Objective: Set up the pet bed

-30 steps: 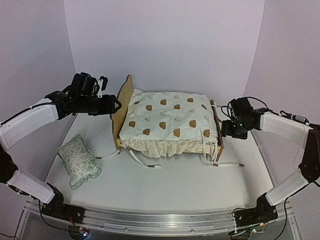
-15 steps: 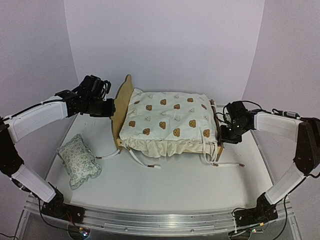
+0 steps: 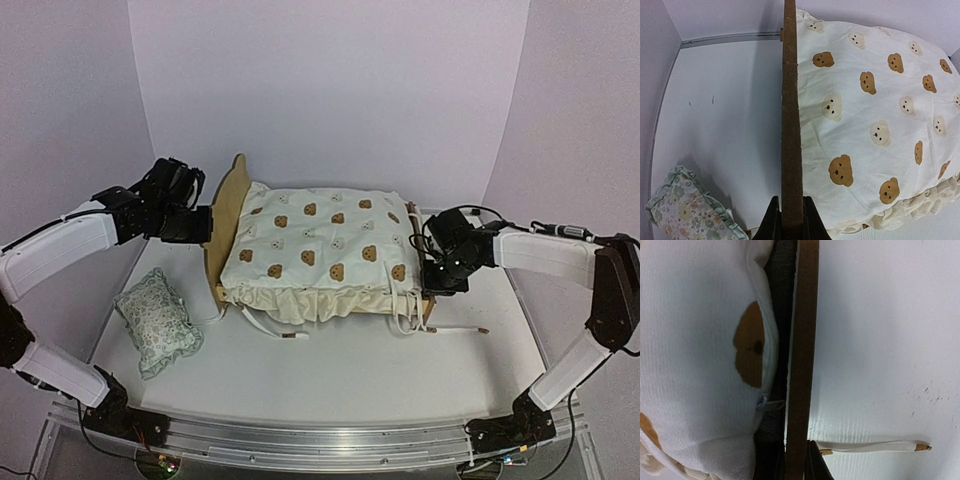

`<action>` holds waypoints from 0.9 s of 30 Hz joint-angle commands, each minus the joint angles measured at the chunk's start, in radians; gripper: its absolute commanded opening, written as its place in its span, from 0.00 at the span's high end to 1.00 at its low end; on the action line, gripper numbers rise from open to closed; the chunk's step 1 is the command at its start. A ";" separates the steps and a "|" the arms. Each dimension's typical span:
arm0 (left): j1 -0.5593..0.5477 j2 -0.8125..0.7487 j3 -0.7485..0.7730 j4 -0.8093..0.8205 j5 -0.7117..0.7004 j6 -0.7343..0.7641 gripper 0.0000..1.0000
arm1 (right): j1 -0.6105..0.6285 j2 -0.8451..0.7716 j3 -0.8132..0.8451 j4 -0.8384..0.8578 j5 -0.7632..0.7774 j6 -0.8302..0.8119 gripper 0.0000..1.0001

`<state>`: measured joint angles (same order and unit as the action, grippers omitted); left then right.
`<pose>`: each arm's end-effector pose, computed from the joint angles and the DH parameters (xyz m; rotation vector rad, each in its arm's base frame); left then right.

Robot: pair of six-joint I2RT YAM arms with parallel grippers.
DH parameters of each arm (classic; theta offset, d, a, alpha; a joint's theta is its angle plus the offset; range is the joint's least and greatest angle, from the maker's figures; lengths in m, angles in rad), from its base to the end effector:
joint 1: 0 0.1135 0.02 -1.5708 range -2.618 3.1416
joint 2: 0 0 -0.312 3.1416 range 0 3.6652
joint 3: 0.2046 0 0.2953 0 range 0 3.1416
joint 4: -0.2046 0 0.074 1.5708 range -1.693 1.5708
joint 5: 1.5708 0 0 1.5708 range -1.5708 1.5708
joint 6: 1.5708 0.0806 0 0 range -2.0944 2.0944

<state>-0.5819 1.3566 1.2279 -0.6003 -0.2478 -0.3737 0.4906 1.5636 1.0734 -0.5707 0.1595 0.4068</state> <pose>0.3130 -0.1822 0.3394 0.1105 2.2795 -0.2171 0.3377 0.1659 0.2083 -0.0551 2.6129 0.1072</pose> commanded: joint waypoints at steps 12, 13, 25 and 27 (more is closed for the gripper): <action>0.007 -0.223 -0.078 -0.085 -0.156 -0.084 0.97 | 0.379 0.206 0.202 0.019 0.021 0.086 1.00; 0.007 -0.220 -0.079 -0.097 -0.173 -0.089 0.96 | 0.390 0.209 0.208 0.019 0.024 0.086 1.00; 0.007 -0.195 -0.077 -0.120 -0.212 -0.125 0.73 | 0.395 0.083 0.134 -0.003 0.166 0.026 0.69; 0.006 -0.189 -0.046 -0.125 -0.204 -0.110 0.68 | 0.374 0.047 0.127 -0.016 0.170 0.004 0.56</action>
<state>-0.5611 1.1537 1.1219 -0.8302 -0.4830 -0.4760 0.8507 1.7023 1.2105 -0.5983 0.3705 0.5075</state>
